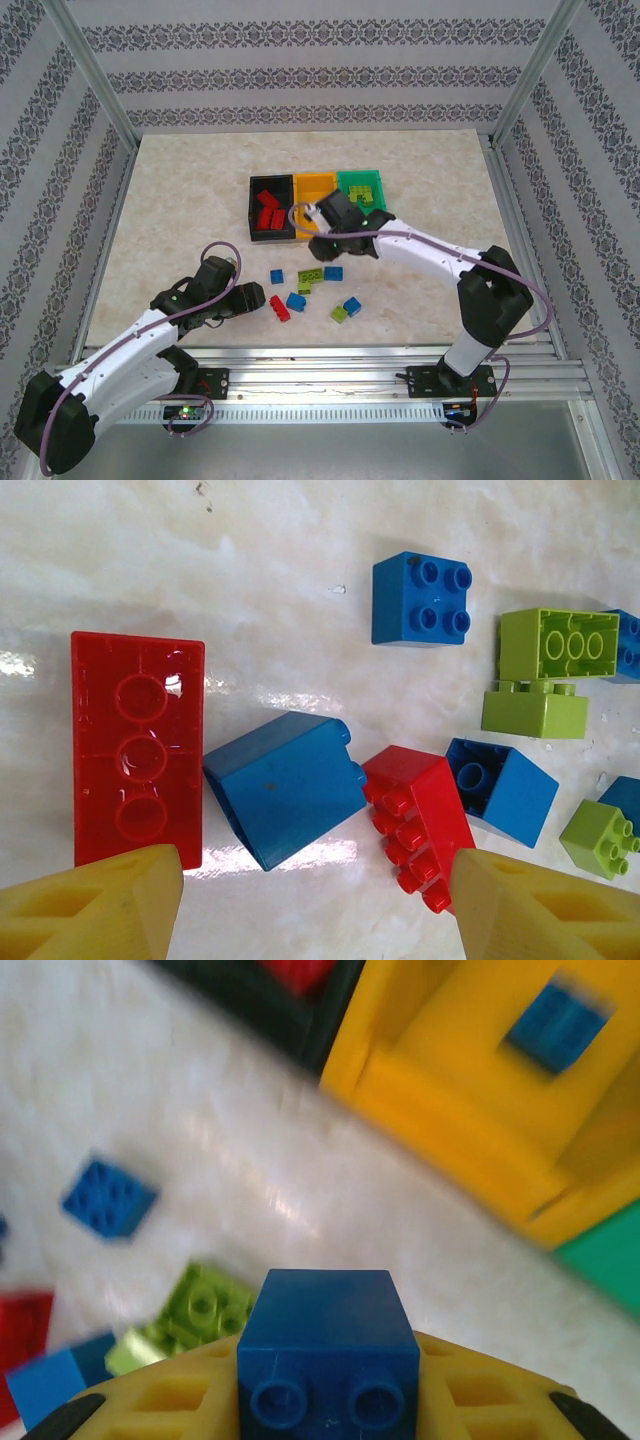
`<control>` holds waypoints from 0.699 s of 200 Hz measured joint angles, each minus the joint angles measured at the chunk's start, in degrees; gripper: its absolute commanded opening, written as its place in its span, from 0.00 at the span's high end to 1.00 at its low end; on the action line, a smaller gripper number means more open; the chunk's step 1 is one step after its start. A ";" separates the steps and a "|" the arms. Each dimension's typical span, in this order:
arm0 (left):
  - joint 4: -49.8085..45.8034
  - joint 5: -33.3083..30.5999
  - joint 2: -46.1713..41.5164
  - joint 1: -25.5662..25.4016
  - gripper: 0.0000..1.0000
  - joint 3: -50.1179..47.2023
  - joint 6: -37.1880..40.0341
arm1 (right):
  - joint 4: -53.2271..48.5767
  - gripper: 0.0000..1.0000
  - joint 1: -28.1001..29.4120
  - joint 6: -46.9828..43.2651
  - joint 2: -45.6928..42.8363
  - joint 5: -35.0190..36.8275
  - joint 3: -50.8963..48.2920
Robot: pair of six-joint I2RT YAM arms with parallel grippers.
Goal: Sort the legos into containers by color
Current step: Place the lego in the container.
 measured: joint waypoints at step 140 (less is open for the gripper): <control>-3.23 0.79 -6.51 0.00 0.29 -0.02 -0.87 | 0.74 0.47 -7.82 2.19 14.75 -1.99 17.05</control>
